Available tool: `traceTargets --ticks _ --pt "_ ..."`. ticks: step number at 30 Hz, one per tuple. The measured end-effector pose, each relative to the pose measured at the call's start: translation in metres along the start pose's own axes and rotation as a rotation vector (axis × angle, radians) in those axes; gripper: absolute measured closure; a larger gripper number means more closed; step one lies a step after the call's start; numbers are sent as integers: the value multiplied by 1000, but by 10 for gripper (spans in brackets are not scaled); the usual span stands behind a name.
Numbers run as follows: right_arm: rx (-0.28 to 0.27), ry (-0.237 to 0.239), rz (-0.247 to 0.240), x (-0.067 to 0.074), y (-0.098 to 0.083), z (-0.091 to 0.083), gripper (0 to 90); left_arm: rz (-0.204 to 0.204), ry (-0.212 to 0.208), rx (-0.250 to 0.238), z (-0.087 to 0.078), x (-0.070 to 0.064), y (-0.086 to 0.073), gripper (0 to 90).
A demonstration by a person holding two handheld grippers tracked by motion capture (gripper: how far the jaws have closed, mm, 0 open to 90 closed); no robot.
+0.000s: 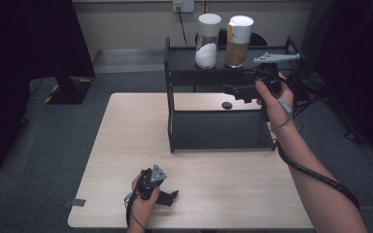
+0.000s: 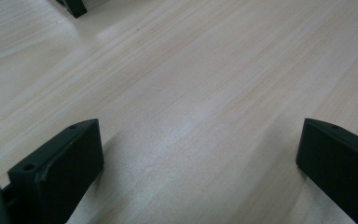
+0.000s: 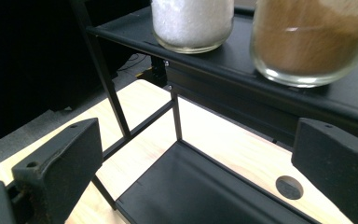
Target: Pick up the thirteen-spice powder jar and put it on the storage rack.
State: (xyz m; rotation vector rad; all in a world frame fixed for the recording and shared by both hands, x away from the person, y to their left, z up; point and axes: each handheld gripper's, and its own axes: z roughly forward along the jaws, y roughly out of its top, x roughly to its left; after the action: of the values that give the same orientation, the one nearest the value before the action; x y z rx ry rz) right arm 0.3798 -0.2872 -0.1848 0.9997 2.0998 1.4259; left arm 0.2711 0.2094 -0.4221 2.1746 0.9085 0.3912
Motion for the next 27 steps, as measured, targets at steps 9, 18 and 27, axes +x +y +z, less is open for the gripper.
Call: traceTargets --ticks 9,18,27 --pt "-8 6 -9 6 -15 7 9 0 0 0 0 0 0 0" --pt "-5 20 -21 14 -24 14 9 0 0 0 0 0 0 0" --pt "-2 47 -12 17 -38 22 9 0 0 0 0 0 0 0"
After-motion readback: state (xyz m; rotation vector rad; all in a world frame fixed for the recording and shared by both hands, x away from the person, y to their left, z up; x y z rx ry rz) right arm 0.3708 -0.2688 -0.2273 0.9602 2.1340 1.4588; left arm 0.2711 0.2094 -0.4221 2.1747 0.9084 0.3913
